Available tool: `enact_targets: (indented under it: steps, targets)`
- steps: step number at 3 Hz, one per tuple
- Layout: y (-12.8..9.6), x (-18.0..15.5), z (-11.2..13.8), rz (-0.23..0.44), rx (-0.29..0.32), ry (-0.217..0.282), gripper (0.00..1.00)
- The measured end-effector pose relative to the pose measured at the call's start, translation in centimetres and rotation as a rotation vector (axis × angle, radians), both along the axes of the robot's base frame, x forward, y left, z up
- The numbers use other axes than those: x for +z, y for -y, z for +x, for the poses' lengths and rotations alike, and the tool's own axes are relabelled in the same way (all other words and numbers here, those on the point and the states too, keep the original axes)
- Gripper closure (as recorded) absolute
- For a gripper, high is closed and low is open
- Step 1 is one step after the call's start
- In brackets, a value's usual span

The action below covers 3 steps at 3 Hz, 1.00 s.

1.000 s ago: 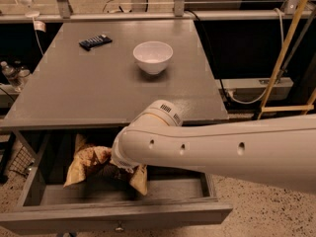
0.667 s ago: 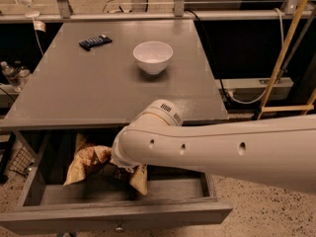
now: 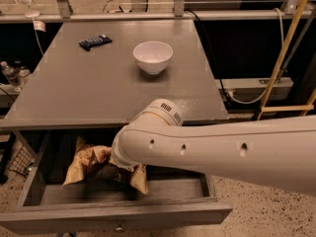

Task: Place brown chip bag into top drawer

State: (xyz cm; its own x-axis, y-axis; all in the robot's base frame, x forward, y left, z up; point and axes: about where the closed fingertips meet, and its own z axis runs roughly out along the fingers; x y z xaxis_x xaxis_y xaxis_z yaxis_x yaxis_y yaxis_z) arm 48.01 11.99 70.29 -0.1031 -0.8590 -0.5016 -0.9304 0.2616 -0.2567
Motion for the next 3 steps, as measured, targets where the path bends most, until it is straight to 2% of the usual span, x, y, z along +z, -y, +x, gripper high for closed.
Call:
enact_targets:
  steps: [1,3]
  targets:
    - [0.01,0.29,-0.03,0.0,0.0,0.006,0.04]
    - [0.01,0.39,-0.04,0.0,0.001,0.008,0.0]
